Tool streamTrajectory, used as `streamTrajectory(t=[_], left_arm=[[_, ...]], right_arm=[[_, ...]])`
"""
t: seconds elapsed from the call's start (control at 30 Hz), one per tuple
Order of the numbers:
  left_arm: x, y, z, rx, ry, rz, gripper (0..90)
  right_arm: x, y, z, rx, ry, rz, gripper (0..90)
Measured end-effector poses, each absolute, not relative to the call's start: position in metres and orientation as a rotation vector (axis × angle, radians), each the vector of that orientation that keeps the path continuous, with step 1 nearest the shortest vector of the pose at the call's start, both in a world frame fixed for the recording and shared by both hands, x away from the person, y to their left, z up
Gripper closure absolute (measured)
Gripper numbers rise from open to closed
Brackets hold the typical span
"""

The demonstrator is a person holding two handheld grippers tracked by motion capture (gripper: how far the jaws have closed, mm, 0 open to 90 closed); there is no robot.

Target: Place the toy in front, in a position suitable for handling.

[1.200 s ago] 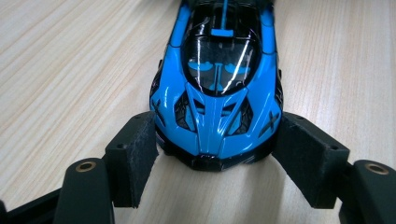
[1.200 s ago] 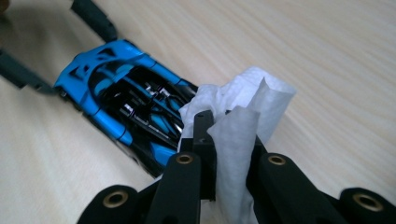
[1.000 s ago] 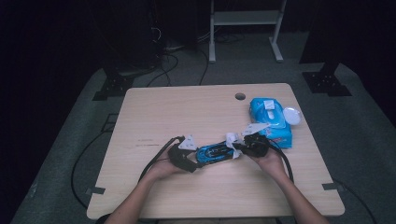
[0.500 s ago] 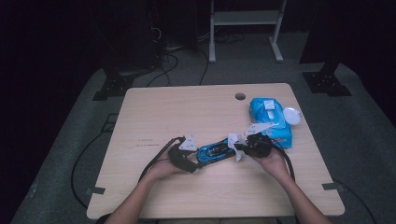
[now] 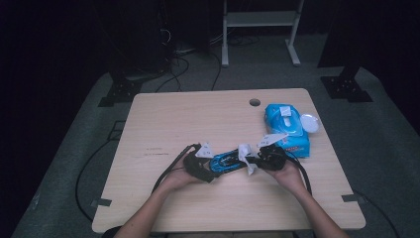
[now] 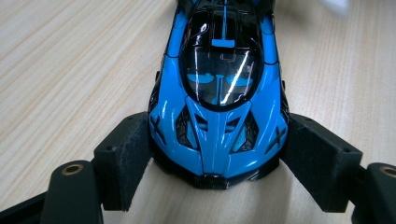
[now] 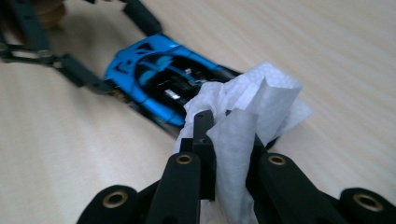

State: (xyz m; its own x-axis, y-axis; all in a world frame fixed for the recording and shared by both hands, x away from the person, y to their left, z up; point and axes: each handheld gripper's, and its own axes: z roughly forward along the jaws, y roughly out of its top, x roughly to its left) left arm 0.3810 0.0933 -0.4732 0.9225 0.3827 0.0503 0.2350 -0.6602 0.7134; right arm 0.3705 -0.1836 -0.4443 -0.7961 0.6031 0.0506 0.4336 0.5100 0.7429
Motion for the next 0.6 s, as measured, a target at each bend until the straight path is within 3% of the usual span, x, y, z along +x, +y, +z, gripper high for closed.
streamTrajectory(t=[0.33,0.6], left_arm=[[0.381,0.095,-0.473,2.317,0.433,0.246,24.9],[0.382,0.096,-0.474,2.317,0.434,0.236,25.0]], right_arm=[[0.39,-0.173,-0.428,0.882,2.459,1.159,82.2],[0.406,-0.165,-0.444,0.896,2.521,1.081,82.3]])
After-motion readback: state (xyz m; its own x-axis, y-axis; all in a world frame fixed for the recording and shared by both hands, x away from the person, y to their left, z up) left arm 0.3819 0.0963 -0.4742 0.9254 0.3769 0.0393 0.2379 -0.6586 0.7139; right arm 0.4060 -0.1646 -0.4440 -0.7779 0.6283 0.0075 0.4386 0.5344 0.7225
